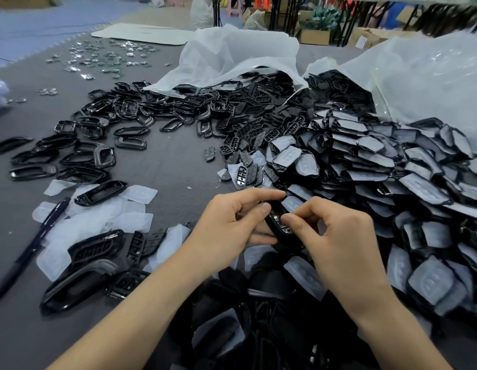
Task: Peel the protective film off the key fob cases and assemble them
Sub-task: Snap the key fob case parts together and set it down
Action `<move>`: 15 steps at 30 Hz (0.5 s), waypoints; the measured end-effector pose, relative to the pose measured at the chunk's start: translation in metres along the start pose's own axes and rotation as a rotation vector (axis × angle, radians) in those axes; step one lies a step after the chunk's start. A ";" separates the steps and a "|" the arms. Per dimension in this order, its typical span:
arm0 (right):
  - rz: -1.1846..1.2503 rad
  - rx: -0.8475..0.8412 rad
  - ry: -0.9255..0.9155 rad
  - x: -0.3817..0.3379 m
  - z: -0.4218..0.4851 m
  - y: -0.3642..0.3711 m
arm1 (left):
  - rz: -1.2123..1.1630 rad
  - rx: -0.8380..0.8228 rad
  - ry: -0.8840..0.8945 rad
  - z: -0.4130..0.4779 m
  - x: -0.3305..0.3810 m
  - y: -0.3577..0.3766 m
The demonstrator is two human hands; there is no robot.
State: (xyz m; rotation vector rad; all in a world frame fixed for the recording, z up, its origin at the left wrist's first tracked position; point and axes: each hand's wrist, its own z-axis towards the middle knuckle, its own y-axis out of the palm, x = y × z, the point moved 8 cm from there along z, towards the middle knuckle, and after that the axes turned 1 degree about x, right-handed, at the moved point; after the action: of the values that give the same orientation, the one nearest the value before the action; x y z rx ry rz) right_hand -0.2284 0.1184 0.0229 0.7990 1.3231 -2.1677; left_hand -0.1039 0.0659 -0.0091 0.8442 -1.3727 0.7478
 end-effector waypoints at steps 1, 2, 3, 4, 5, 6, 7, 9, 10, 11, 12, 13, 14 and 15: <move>-0.005 -0.006 -0.010 -0.001 0.000 0.000 | -0.003 -0.007 -0.004 0.000 0.001 0.000; -0.014 -0.010 -0.013 -0.001 0.000 0.000 | -0.008 -0.017 -0.007 0.000 0.001 0.001; -0.020 -0.014 -0.010 -0.002 0.000 0.001 | -0.017 -0.027 -0.009 -0.001 0.001 0.001; -0.011 -0.016 -0.002 -0.001 0.000 0.001 | -0.025 -0.038 -0.008 -0.001 0.002 0.001; 0.026 -0.019 0.018 0.000 0.000 0.001 | -0.032 -0.048 -0.007 -0.001 0.002 0.002; 0.084 -0.026 0.050 0.003 0.001 0.001 | -0.039 -0.056 -0.004 -0.001 0.003 0.002; 0.145 -0.040 0.090 0.006 0.002 0.002 | -0.048 -0.063 -0.001 -0.002 0.004 0.002; 0.239 -0.080 0.175 0.013 0.002 0.004 | -0.072 -0.070 0.008 -0.002 0.006 0.003; 0.279 -0.100 0.214 0.016 0.002 0.006 | -0.085 -0.070 0.013 -0.002 0.006 0.003; 0.313 -0.119 0.246 0.019 0.002 0.007 | -0.096 -0.068 0.017 -0.002 0.007 0.003; 0.334 -0.135 0.269 0.020 0.002 0.008 | -0.099 -0.065 0.018 -0.001 0.007 0.002; 0.343 -0.144 0.280 0.021 0.001 0.009 | -0.094 -0.062 0.017 -0.001 0.007 0.002; 0.341 -0.143 0.278 0.021 0.001 0.008 | -0.087 -0.062 0.014 0.000 0.007 0.003; 0.334 -0.133 0.263 0.020 0.002 0.008 | -0.084 -0.064 0.008 0.000 0.005 0.004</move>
State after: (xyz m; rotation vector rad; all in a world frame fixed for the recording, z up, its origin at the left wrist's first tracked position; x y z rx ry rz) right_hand -0.2381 0.1119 0.0049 1.1878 1.3299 -1.7414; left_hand -0.1068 0.0680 -0.0035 0.8427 -1.3391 0.6391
